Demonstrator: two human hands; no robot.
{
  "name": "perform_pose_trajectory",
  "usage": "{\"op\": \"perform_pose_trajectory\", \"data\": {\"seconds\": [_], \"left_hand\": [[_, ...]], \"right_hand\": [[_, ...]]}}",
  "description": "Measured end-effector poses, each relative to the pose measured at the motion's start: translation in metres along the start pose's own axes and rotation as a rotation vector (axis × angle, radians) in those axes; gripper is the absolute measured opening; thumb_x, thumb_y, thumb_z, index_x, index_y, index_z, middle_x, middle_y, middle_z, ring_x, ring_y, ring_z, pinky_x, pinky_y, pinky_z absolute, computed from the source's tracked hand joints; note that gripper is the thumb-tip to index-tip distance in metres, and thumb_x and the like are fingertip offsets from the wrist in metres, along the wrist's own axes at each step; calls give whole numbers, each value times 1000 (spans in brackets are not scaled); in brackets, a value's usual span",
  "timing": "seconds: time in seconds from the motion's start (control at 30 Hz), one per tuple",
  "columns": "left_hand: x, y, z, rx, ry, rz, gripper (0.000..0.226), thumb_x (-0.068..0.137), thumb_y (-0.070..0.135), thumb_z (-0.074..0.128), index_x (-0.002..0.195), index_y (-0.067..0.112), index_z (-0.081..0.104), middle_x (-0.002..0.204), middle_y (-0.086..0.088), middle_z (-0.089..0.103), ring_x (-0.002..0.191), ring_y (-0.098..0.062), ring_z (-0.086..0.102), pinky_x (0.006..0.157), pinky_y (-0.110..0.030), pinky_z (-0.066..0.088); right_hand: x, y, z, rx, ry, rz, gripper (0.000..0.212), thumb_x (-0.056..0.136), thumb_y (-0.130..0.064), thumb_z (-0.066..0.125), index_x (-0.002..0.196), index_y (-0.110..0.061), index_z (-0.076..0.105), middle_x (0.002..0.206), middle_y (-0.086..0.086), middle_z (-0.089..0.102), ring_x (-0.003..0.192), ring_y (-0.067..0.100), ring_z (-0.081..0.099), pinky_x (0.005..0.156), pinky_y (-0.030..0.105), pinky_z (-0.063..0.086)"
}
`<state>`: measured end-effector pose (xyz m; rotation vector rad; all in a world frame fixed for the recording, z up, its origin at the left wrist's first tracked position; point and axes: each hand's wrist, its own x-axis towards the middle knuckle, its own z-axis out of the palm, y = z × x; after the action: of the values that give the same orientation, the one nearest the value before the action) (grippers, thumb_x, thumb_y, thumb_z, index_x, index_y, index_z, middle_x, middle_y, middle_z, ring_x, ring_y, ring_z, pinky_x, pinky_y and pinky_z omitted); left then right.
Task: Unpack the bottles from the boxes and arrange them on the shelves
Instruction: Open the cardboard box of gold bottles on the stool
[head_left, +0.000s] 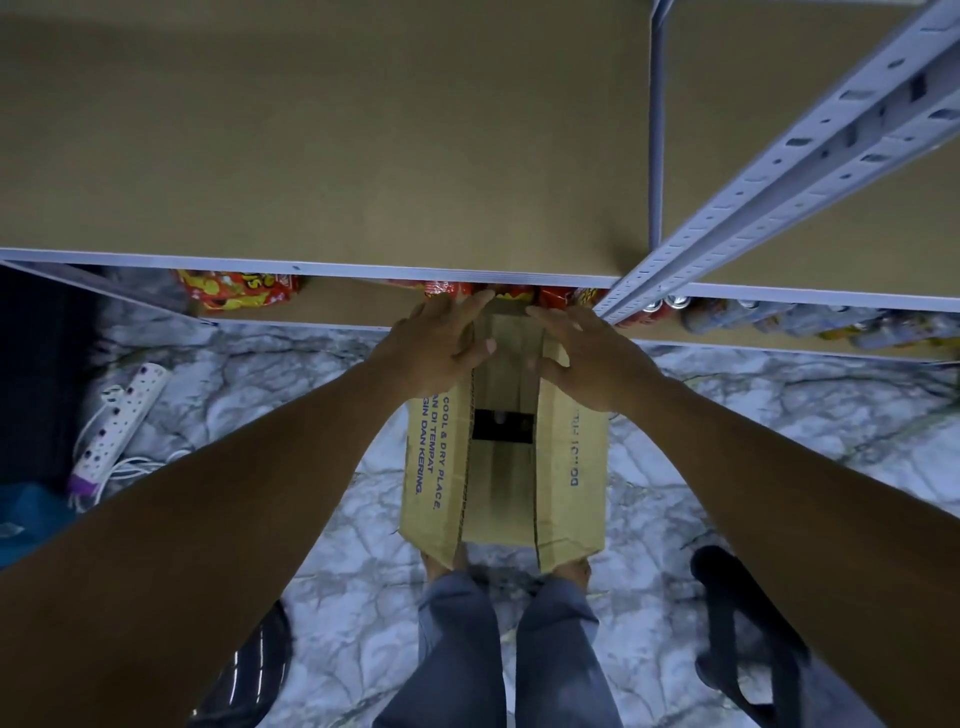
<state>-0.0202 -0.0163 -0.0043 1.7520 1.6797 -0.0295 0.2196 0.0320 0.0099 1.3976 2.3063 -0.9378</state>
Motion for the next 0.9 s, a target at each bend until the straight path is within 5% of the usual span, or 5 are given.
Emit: {"op": "perform_pose_trajectory", "data": {"seconds": [0.23,0.33,0.47,0.7,0.9], "left_hand": [[-29,6,16,-134,14,-127,87,93,68,51,160,34,8,169,-5,-4,150,-41,26,110,-59,40],[-48,12,33,-173,66,-147,94,92,66,53,160,29,1,169,-6,-5,144,-45,36,103,-59,47],[-74,16,57,-210,127,-252,97,95,56,57,161,28,-8,170,-6,-9,152,-38,24,106,-55,47],[-113,13,79,-279,282,-218,92,98,44,59,158,43,-11,168,0,15,135,-32,51,82,-50,60],[-123,10,81,-248,351,-214,95,99,41,59,158,38,-16,158,-6,37,119,-33,62,76,-44,59]], "right_hand": [[-30,-3,13,89,83,96,75,94,-55,55,155,-37,16,169,2,0,151,31,25,102,53,47],[-47,-9,28,104,122,200,87,97,-48,54,161,-24,1,170,1,-8,151,32,26,103,51,48],[-71,-14,54,168,167,266,87,98,-42,53,160,-24,-4,169,-1,-10,148,32,33,93,48,53],[-99,-8,81,261,286,278,87,99,-38,54,159,-36,-9,170,-5,-2,117,37,62,62,34,49],[-114,-6,84,288,337,254,88,100,-30,52,160,-34,-13,168,0,17,81,38,66,58,33,46]]}}
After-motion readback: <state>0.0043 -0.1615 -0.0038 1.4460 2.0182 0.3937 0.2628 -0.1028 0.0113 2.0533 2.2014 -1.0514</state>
